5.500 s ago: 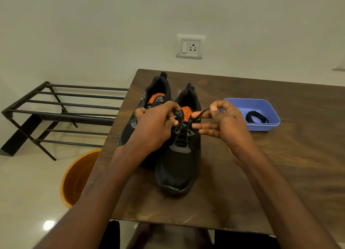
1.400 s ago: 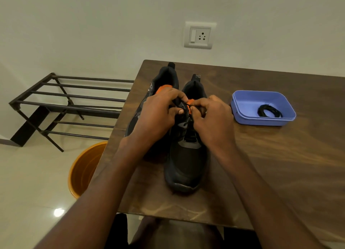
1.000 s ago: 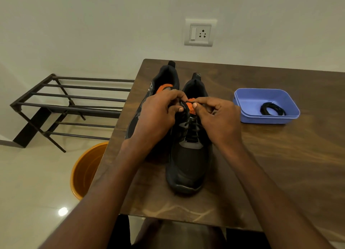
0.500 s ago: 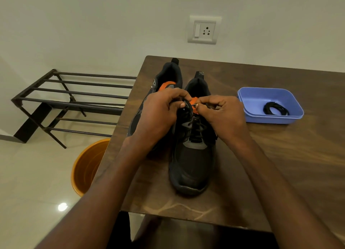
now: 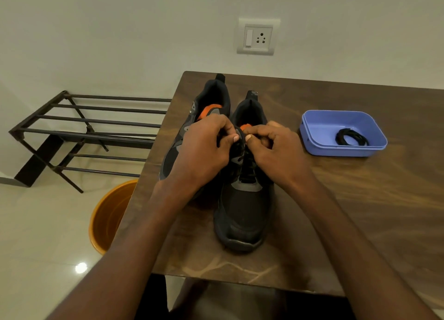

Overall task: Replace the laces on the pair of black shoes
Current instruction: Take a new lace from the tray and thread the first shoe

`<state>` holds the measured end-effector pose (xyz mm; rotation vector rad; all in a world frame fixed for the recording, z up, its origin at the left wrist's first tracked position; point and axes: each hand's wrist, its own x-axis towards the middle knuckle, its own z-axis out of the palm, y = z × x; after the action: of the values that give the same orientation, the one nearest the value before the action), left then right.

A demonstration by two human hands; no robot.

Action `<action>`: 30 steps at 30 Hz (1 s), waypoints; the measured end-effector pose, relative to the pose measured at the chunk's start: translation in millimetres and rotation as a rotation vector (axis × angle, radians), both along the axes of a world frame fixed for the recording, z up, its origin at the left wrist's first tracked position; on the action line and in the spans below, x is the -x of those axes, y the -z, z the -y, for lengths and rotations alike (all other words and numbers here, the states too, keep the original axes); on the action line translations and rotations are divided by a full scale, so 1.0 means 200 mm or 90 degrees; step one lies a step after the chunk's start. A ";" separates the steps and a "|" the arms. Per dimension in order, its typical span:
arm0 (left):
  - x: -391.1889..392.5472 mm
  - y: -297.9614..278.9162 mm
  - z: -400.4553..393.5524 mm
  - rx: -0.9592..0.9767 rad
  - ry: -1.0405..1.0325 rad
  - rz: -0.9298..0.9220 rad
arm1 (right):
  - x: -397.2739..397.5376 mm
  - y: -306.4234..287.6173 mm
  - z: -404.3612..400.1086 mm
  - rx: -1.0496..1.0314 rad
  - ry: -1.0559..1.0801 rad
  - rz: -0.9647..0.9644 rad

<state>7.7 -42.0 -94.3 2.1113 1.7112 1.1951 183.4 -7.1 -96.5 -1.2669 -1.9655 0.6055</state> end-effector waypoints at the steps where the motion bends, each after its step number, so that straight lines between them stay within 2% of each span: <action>1: 0.00 0.00 0.00 -0.012 0.003 0.002 | -0.01 0.00 0.00 0.004 -0.006 0.012; 3: -0.01 -0.03 0.01 -0.028 0.020 0.100 | -0.02 0.00 0.01 0.000 -0.011 0.069; 6: -0.01 -0.15 0.01 -0.054 0.058 0.460 | -0.04 0.00 0.01 -0.033 -0.009 0.131; 7: 0.00 -0.17 0.01 -0.064 0.054 0.532 | -0.04 0.00 0.01 -0.031 -0.008 0.127; 8: 0.01 -0.18 0.00 -0.066 0.047 0.556 | -0.04 0.00 0.01 -0.028 -0.007 0.125; 9: 0.02 -0.16 -0.01 -0.053 0.028 0.519 | -0.04 0.01 0.01 -0.025 -0.006 0.127; 13: 0.01 -0.02 -0.01 0.031 -0.021 0.081 | -0.03 0.02 0.00 -0.020 0.005 0.122; 14: 0.01 0.00 -0.02 0.037 -0.014 0.018 | -0.03 0.02 0.00 -0.018 0.004 0.117; 16: 0.00 0.01 -0.03 0.032 -0.014 -0.019 | -0.03 0.02 0.00 -0.013 0.002 0.115; 17: 0.00 0.01 -0.02 0.027 -0.014 0.000 | -0.03 0.02 0.00 -0.009 0.000 0.113; 18: 0.00 -0.01 -0.02 0.021 -0.004 0.058 | -0.03 0.02 0.00 -0.006 0.000 0.110; 19: 0.00 -0.04 -0.01 0.016 0.008 0.164 | -0.04 0.02 0.00 -0.004 -0.002 0.109; 21: 0.00 -0.14 0.01 0.007 0.038 0.475 | -0.04 0.03 0.00 -0.003 -0.005 0.106; 22: 0.02 -0.17 0.02 0.002 0.053 0.595 | -0.04 0.03 0.00 -0.004 -0.005 0.105; 23: 0.03 -0.18 0.02 -0.004 0.057 0.639 | -0.04 0.03 0.00 -0.005 -0.003 0.104; 24: 0.04 -0.18 0.01 -0.009 0.042 0.593 | -0.04 0.04 0.00 -0.008 -0.001 0.105; 28: 0.03 -0.06 0.02 0.044 -0.025 0.104 | -0.02 0.04 0.01 -0.014 -0.002 0.104; 30: 0.02 -0.01 0.00 0.049 -0.019 -0.030 | -0.02 0.04 0.01 -0.023 0.002 0.099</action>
<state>4.1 -41.6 -92.1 2.0920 1.7838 1.0770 187.9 -8.7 -105.1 -1.3296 -2.0912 0.4804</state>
